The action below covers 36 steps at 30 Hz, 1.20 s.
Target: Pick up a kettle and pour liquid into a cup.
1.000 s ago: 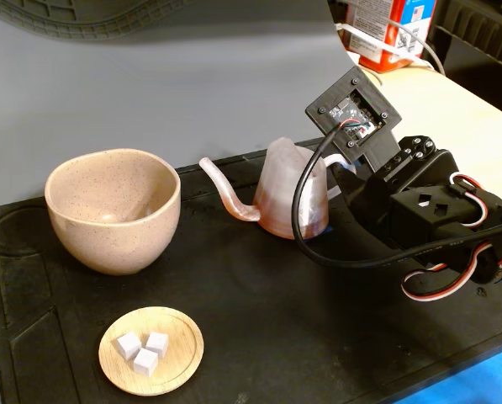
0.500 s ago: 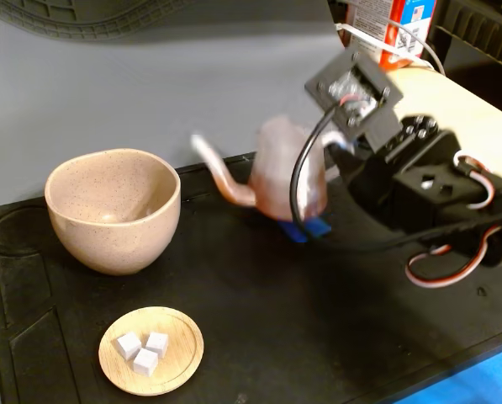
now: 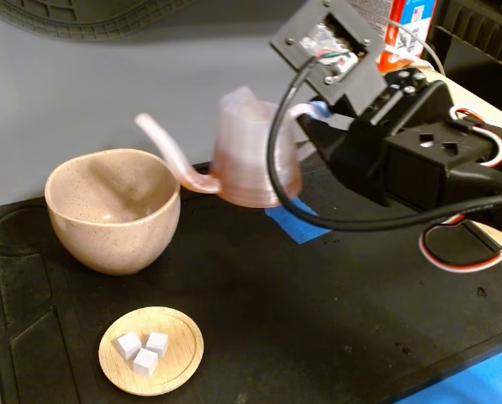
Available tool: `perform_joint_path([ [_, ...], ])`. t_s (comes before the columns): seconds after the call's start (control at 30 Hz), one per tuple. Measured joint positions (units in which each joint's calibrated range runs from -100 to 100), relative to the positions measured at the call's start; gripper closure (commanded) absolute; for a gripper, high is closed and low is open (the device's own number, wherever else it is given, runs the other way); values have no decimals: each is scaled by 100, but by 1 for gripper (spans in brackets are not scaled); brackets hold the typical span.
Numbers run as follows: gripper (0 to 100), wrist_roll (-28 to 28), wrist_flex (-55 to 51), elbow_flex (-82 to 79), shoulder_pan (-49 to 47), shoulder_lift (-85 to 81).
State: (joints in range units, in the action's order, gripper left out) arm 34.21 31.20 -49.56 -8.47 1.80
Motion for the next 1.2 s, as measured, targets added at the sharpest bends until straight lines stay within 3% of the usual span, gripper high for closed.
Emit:
perform_joint_path([
  [0.6, 100, -246, -350, 477, 272, 0],
  [0.93, 100, -681, -858, 886, 136, 0],
  [1.2, 100, -1477, -1313, 1315, 45, 0],
])
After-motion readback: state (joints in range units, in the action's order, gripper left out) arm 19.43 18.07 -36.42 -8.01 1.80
